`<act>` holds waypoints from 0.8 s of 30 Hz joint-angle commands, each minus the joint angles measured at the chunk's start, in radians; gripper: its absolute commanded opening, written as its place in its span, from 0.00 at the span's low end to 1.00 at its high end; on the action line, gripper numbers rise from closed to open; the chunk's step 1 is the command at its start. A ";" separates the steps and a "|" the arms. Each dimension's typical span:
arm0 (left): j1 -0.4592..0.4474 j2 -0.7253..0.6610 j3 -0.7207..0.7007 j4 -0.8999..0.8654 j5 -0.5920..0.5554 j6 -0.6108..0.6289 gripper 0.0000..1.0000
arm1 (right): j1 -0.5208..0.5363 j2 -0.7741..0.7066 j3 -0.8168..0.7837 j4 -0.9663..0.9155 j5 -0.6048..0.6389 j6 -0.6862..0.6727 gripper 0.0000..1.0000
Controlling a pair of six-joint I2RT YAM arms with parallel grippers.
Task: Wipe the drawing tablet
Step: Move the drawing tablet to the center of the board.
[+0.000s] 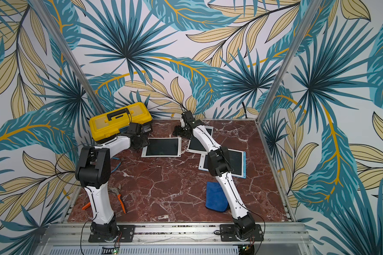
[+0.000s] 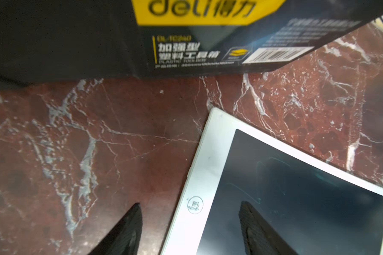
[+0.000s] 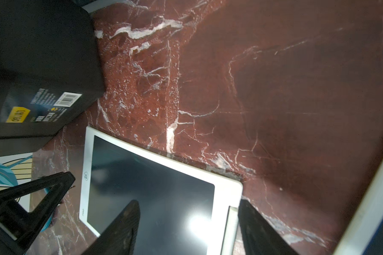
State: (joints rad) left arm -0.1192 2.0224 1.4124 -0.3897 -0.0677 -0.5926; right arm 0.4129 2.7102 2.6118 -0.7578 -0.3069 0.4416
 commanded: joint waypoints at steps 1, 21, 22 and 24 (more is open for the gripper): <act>0.007 0.010 0.028 0.012 0.031 -0.008 0.72 | 0.001 0.021 -0.033 -0.017 0.009 0.012 0.72; 0.002 0.038 -0.019 0.034 0.177 -0.056 0.69 | 0.005 -0.139 -0.423 0.135 -0.140 0.044 0.69; -0.002 0.028 -0.030 0.035 0.181 -0.055 0.69 | 0.005 -0.151 -0.440 0.142 -0.145 0.044 0.68; -0.009 0.005 -0.054 0.035 0.186 -0.051 0.69 | 0.007 -0.176 -0.480 0.155 -0.151 0.042 0.68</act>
State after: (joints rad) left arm -0.1184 2.0483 1.4002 -0.3538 0.0681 -0.6346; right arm 0.4065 2.5423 2.1975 -0.5499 -0.4202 0.4679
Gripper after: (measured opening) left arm 0.692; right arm 0.679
